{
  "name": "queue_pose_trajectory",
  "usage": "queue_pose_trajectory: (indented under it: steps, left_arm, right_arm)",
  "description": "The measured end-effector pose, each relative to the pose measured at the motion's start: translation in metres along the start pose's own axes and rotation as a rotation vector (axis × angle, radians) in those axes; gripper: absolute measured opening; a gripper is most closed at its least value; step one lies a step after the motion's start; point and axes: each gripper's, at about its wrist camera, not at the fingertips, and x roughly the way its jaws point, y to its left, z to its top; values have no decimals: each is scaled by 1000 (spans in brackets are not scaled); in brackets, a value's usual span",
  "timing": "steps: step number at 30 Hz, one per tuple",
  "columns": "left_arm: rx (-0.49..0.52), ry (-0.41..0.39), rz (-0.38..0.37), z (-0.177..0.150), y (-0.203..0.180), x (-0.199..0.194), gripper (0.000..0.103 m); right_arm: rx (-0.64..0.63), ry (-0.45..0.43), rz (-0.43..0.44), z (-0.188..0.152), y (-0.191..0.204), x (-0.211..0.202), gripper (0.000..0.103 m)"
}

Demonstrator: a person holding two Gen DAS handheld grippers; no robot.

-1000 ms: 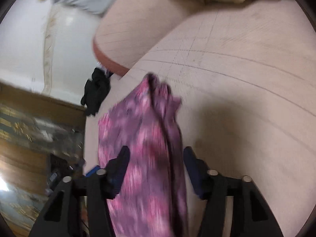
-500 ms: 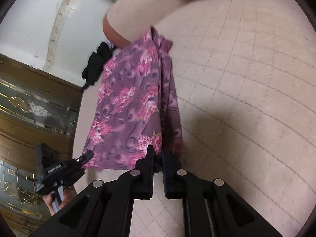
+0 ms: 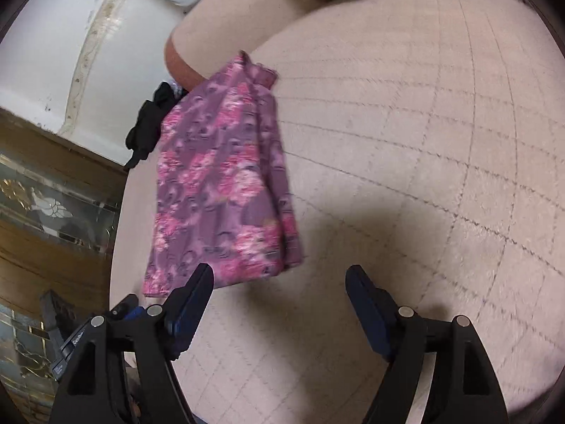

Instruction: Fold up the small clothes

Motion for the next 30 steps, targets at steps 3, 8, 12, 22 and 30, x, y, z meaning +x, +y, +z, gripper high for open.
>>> queue_pose_trajectory:
  steps: [3,8,12,22,30]
  left_arm:
    - [54,-37,-19,12,-16,-15,66]
    - [164,-44,2,80,-46,-18,77]
    - [179,-54,24,153,-65,21,80]
    - [86,117,-97,225,-62,167,80]
    - [-48,157,-245,220,-40,182,41]
  right_arm:
    - [-80,-43,15,2,30,-18,82]
    - [-186,-78,-2,58,70,-16,85]
    - [-192,-56,0,136,86,26,86]
    - [-122,-3,47,256,51,143,50]
    - [-72,23,60,257,51,172,8]
